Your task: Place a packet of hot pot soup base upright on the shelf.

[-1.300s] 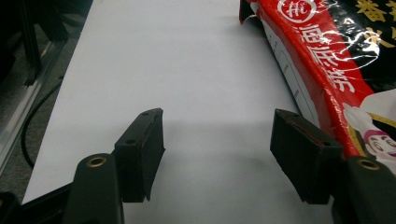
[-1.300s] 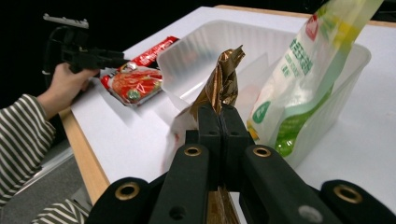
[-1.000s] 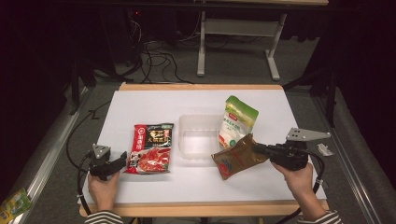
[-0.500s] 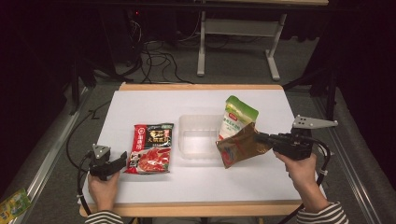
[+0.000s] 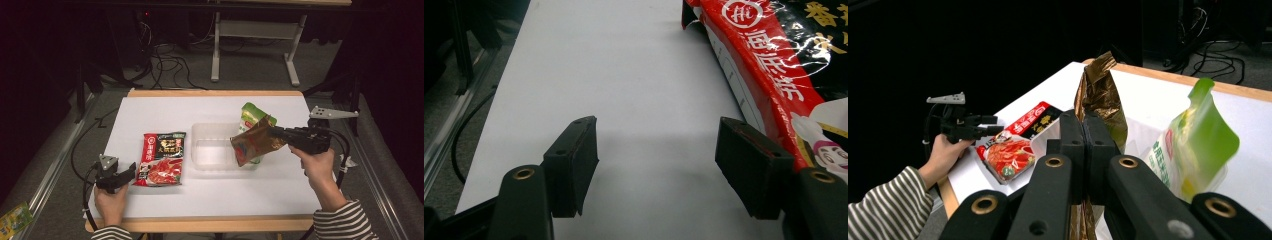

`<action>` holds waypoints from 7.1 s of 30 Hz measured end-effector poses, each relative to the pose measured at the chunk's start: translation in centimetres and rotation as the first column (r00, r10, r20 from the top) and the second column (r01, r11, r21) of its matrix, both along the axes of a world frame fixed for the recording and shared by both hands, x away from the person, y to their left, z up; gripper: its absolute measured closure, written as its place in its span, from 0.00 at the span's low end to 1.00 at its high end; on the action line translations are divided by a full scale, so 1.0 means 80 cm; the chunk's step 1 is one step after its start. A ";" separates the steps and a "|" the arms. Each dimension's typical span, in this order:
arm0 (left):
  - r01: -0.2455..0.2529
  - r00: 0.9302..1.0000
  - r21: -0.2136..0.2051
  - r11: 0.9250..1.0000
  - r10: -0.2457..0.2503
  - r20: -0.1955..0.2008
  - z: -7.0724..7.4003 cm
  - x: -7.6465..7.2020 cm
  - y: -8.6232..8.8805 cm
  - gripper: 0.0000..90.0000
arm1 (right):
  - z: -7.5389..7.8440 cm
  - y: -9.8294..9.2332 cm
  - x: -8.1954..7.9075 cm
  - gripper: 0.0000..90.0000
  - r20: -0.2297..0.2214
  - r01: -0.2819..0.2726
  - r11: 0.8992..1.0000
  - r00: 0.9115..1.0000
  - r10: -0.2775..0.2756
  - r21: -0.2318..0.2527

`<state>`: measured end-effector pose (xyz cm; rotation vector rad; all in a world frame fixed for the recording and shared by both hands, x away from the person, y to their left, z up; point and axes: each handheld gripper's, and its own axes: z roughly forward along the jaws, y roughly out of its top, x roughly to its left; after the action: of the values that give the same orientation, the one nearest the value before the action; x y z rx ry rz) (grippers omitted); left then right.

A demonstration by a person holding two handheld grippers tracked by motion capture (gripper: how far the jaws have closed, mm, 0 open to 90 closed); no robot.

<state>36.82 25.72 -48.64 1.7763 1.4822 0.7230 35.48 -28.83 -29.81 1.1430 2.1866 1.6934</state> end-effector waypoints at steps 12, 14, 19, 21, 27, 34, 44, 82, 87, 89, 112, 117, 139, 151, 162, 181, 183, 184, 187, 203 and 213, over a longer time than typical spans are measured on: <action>-0.001 1.000 0.005 1.000 0.001 0.003 0.000 -0.001 0.000 0.38 | 0.008 0.016 0.019 1.00 -0.005 0.028 1.000 1.000 -0.028 -0.008; -0.001 1.000 0.006 1.000 0.001 0.005 0.000 -0.001 -0.001 0.38 | 0.008 0.018 0.020 1.00 -0.007 0.034 0.999 0.999 -0.034 -0.014; 0.000 1.000 0.008 1.000 0.000 0.005 0.000 -0.001 -0.001 0.38 | 0.008 0.022 0.026 1.00 -0.012 0.047 0.999 0.999 -0.047 -0.014; -0.001 1.000 0.006 1.000 0.001 0.006 0.000 -0.001 -0.001 0.38 | 0.009 0.024 0.027 1.00 -0.012 0.046 0.999 0.999 -0.047 -0.012; 0.001 1.000 0.007 1.000 -0.001 0.003 0.000 0.000 -0.001 0.38 | 0.013 0.033 0.031 1.00 -0.011 0.050 0.999 0.999 -0.050 -0.012; 0.000 1.000 0.006 1.000 0.000 0.002 0.000 0.000 -0.001 0.38 | 0.003 0.039 0.041 1.00 -0.039 0.085 0.995 0.995 -0.087 -0.054; -0.004 1.000 0.005 1.000 0.004 0.002 0.000 0.000 -0.001 0.38 | -0.006 0.051 0.050 1.00 -0.053 0.128 0.982 0.989 -0.137 -0.138; -0.003 1.000 0.016 1.000 0.004 -0.004 0.000 0.000 -0.002 0.38 | -0.010 0.066 0.062 1.00 -0.013 0.171 0.969 0.984 -0.176 -0.181; -0.006 1.000 0.019 1.000 0.006 -0.001 0.000 0.000 -0.002 0.38 | -0.008 0.070 0.058 1.00 -0.007 0.157 0.969 0.987 -0.161 -0.191; -0.005 1.000 0.017 1.000 0.005 0.000 0.000 0.000 -0.002 0.38 | -0.008 0.072 0.052 1.00 0.003 0.142 0.969 0.990 -0.144 -0.202; -0.008 1.000 0.022 1.000 0.008 0.004 0.000 0.000 -0.002 0.38 | -0.001 0.069 0.029 1.00 0.025 0.169 0.953 0.986 -0.168 -0.251; -0.007 1.000 0.022 1.000 0.007 0.004 0.000 0.000 -0.002 0.38 | -0.007 0.074 0.035 1.00 0.025 0.166 0.960 0.986 -0.164 -0.224; -0.008 1.000 0.032 0.999 0.008 0.002 -0.001 0.000 -0.004 0.38 | 0.006 0.078 0.058 1.00 0.043 0.229 0.947 0.973 -0.225 -0.227; -0.008 1.000 0.036 0.999 0.007 0.005 -0.001 0.000 -0.005 0.38 | 0.004 0.097 0.063 1.00 0.030 0.209 0.942 0.978 -0.209 -0.263; -0.004 1.000 0.032 0.999 0.004 0.007 0.000 -0.002 -0.003 0.38 | 0.007 0.104 0.072 1.00 0.046 0.247 0.930 0.969 -0.244 -0.272; -0.006 1.000 0.031 1.000 0.006 0.011 0.000 -0.002 -0.004 0.38 | -0.015 0.127 0.017 1.00 0.046 0.135 0.937 0.991 -0.127 -0.321; -0.005 1.000 0.031 1.000 0.005 0.009 0.000 -0.001 -0.004 0.38 | -0.016 0.122 0.018 1.00 0.049 0.147 0.942 0.989 -0.138 -0.302; -0.005 1.000 0.031 1.000 0.005 0.011 0.000 -0.001 -0.003 0.38 | -0.016 0.120 0.020 1.00 0.050 0.150 0.943 0.989 -0.141 -0.298; -0.006 1.000 0.032 0.999 0.005 0.012 0.000 -0.001 -0.004 0.38 | -0.015 0.112 0.029 1.00 0.053 0.174 0.944 0.985 -0.165 -0.281; -0.001 1.000 0.044 0.999 0.001 -0.002 0.000 0.000 -0.005 0.38 | -0.029 0.105 0.076 1.00 0.021 0.212 0.926 0.976 -0.216 -0.313; -0.005 1.000 0.039 0.999 0.005 0.004 -0.001 0.000 -0.005 0.38 | -0.035 0.102 0.092 1.00 0.006 0.223 0.926 0.973 -0.233 -0.304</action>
<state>36.79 25.34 -48.69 1.7999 1.4797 0.7625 42.82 -20.70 -32.61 1.2826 2.1358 1.2045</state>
